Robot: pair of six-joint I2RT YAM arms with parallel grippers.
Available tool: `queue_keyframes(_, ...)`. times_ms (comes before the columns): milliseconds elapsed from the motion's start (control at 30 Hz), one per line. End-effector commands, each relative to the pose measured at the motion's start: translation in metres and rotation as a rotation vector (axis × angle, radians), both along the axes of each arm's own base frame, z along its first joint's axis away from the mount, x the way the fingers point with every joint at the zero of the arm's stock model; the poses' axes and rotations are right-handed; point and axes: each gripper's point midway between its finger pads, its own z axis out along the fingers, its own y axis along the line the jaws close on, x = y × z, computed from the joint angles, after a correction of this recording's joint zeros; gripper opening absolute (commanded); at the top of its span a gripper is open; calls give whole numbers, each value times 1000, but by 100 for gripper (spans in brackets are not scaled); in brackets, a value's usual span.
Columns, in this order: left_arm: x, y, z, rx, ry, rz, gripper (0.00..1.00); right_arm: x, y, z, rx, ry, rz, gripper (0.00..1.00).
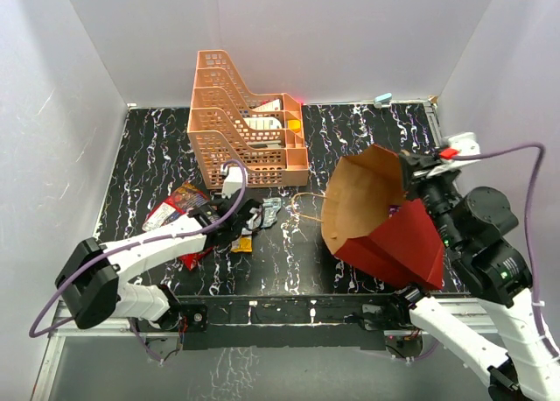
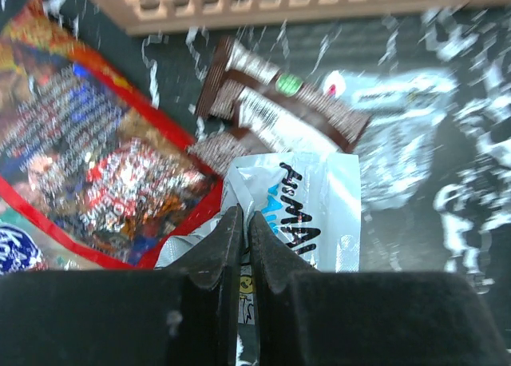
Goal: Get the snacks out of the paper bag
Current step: Place the snack at the center of the board.
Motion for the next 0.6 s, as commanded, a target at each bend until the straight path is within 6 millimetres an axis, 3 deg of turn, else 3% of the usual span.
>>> queue_keyframes(0, -4, 10, -22, -13, 31, 49, 0, -21, 91, 2, -64, -21, 517, 7)
queue_keyframes(100, -7, 17, -35, 0, 48, 71, 2, -49, 144, -46, -6, 152, 858, 7)
queue_keyframes(200, -11, 20, -42, 0, 67, 81, 18, -70, 161, -88, 72, 360, 989, 7)
queue_keyframes(300, -14, 23, -41, -14, 68, 114, 26, -74, 147, -111, 122, 473, 884, 7)
queue_keyframes(333, -14, 23, -38, -24, 63, 115, 34, -71, 136, -115, 136, 484, 808, 7)
queue_keyframes(467, -12, 15, -21, -82, 42, 97, 56, -66, 87, -119, 230, 464, 499, 7)
queue_keyframes(567, -11, 0, -1, -169, 32, 58, 68, -67, 68, -110, 299, 430, 396, 7)
